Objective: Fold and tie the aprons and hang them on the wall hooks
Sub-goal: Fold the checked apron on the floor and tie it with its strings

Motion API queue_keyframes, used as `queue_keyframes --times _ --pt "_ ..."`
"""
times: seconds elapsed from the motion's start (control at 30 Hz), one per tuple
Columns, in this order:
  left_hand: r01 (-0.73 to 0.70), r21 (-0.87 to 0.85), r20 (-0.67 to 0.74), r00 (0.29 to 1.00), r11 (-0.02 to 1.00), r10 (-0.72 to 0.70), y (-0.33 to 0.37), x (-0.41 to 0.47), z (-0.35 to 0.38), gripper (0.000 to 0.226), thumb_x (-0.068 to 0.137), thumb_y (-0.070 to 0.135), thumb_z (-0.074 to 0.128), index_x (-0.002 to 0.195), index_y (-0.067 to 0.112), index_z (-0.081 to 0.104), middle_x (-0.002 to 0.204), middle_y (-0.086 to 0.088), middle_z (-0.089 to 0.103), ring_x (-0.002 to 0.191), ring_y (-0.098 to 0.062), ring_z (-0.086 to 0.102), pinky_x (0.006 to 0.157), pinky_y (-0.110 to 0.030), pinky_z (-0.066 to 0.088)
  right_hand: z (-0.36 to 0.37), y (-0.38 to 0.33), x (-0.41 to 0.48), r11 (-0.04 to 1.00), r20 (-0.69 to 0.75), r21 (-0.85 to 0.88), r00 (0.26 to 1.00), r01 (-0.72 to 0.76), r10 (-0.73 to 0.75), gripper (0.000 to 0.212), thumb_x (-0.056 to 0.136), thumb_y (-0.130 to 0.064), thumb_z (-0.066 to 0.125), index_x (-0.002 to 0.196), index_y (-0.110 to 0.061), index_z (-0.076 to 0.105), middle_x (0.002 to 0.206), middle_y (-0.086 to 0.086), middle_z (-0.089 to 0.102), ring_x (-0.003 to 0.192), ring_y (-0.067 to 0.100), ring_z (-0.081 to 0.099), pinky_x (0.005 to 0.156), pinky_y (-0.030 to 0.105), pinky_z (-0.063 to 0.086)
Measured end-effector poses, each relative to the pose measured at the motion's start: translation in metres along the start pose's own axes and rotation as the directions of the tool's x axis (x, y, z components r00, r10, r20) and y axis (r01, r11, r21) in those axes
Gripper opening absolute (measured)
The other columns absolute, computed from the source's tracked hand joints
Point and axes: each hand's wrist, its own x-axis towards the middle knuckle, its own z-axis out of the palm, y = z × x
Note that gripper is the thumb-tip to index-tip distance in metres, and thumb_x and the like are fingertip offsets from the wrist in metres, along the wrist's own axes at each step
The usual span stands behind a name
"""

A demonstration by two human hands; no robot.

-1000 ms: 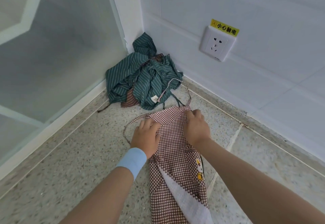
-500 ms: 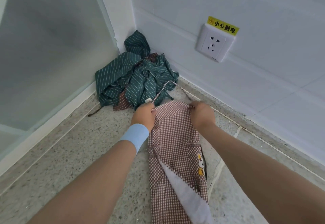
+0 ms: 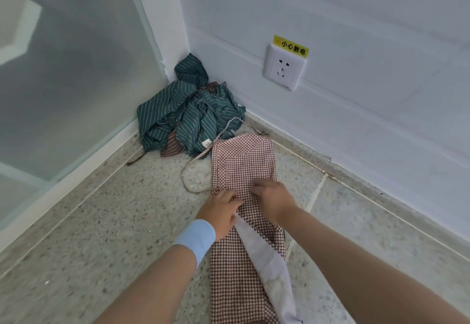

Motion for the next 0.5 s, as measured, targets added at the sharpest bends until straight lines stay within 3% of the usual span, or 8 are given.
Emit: queue_keyframes --times 0.07,0.17,0.27,0.4,0.5 --pt "0.048 -0.012 -0.054 0.997 0.999 -0.048 0.008 -0.014 -0.004 0.054 0.097 0.023 0.050 0.149 0.027 0.036 0.156 0.002 0.029 0.144 -0.019 0.023 0.118 -0.038 0.023 -0.003 -0.004 -0.015 1.000 -0.044 0.000 0.999 0.015 -0.015 0.054 0.092 -0.009 0.051 0.144 -0.024 0.051 0.158 0.005 0.035 0.149 0.026 0.024 0.121 0.047 0.015" --pt "0.080 -0.078 -0.185 0.978 0.994 -0.093 0.031 -0.035 -0.010 0.048 0.095 0.017 0.049 0.142 0.027 0.044 0.144 0.006 0.040 0.133 -0.018 0.036 0.107 -0.035 0.037 -0.005 -0.013 -0.047 0.990 -0.182 0.127 0.980 -0.061 0.084 0.047 0.089 -0.005 0.051 0.132 -0.023 0.062 0.141 0.007 0.051 0.132 0.029 0.045 0.112 0.043 0.035" --pt "0.029 -0.123 -0.243 0.968 0.992 -0.059 0.054 -0.063 -0.007 0.027 0.093 0.013 0.050 0.116 0.024 0.059 0.116 0.006 0.052 0.107 -0.014 0.048 0.085 -0.027 0.044 0.001 -0.019 -0.089 0.942 -0.044 0.263 0.973 -0.207 0.226 0.031 0.091 -0.008 0.047 0.111 -0.020 0.068 0.113 0.004 0.062 0.104 0.025 0.060 0.088 0.036 0.052" --pt "-0.035 -0.120 -0.097 0.995 0.992 0.024 0.079 -0.106 0.021 0.011 0.095 0.022 0.049 0.099 0.023 0.059 0.102 0.008 0.052 0.100 -0.015 0.053 0.075 -0.028 0.046 0.026 -0.022 -0.147 0.877 0.148 0.293 0.924 -0.380 0.352 0.030 0.092 -0.018 0.044 0.116 -0.016 0.062 0.118 0.008 0.064 0.104 0.025 0.061 0.083 0.030 0.051" --pt "-0.073 -0.005 0.076 0.994 0.997 0.074 0.087 -0.134 0.046 0.025 0.091 0.040 0.053 0.113 0.027 0.058 0.119 0.008 0.048 0.116 -0.016 0.045 0.088 -0.030 0.043 0.042 -0.026 -0.178 0.752 0.255 0.445 0.874 -0.486 0.414 0.050 0.088 -0.032 0.053 0.135 -0.017 0.047 0.126 0.008 0.061 0.112 0.026 0.060 0.085 0.030 0.047"
